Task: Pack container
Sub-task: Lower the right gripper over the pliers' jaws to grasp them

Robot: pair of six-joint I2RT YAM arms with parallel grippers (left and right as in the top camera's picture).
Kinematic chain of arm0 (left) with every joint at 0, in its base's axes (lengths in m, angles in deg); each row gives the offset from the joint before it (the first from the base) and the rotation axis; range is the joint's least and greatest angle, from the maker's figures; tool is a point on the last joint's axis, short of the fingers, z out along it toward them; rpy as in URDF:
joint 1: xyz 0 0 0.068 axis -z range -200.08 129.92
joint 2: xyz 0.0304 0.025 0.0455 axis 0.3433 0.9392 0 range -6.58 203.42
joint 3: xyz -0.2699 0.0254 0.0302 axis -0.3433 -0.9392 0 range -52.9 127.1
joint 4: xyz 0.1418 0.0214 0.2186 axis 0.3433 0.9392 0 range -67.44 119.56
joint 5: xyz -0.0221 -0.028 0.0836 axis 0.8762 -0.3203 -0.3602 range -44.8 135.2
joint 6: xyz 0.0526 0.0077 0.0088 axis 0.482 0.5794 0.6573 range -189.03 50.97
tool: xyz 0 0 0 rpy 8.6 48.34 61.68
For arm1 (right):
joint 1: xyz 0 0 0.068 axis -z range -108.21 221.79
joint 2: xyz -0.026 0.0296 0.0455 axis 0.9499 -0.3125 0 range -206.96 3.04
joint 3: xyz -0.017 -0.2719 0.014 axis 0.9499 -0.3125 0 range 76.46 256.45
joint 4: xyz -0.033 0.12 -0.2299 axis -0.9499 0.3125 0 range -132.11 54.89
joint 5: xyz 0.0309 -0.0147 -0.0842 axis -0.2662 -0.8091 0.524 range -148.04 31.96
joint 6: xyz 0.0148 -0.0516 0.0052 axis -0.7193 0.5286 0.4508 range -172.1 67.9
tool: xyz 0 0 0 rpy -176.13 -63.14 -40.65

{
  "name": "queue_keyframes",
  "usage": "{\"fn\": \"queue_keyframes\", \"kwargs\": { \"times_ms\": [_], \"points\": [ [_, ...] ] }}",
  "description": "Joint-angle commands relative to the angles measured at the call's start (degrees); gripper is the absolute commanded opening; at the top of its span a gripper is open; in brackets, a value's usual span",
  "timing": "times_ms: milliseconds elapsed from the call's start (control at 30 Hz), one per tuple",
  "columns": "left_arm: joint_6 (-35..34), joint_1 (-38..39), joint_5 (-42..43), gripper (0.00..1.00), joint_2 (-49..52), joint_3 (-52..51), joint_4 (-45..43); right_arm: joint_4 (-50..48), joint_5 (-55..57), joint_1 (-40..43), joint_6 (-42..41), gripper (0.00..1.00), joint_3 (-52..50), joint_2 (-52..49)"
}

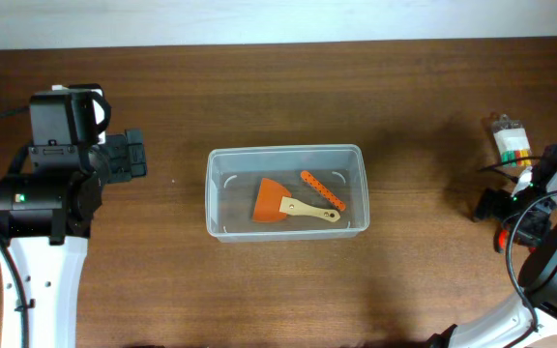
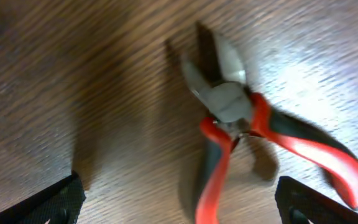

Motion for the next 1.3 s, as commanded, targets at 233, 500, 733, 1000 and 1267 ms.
{"fn": "queue_keyframes", "kwargs": {
  "times_ms": [233,500,733,1000,1267],
  "points": [
    [-0.57,0.09,-0.83,0.99,-0.17,1.22,0.04,-0.55,0.28,-1.84,0.5,0.99,-0.79,-0.48],
    [-0.57,0.09,-0.83,0.99,-0.17,1.22,0.04,-0.61,-0.22,-1.84,0.48,0.99,-0.79,-0.48],
    [-0.57,0.09,-0.83,0.99,-0.17,1.22,0.02,-0.98,-2.16,-1.84,0.48,0.99,-0.79,-0.48],
    [-0.57,0.09,-0.83,0.99,-0.17,1.22,0.04,-1.07,-2.1,-1.77,0.5,0.99,-0.9,-0.48],
    [-0.57,0.09,-0.83,0.99,-0.17,1.22,0.04,-0.9,-0.59,-1.14,0.5,0.99,-0.9,-0.52]
  ]
}}
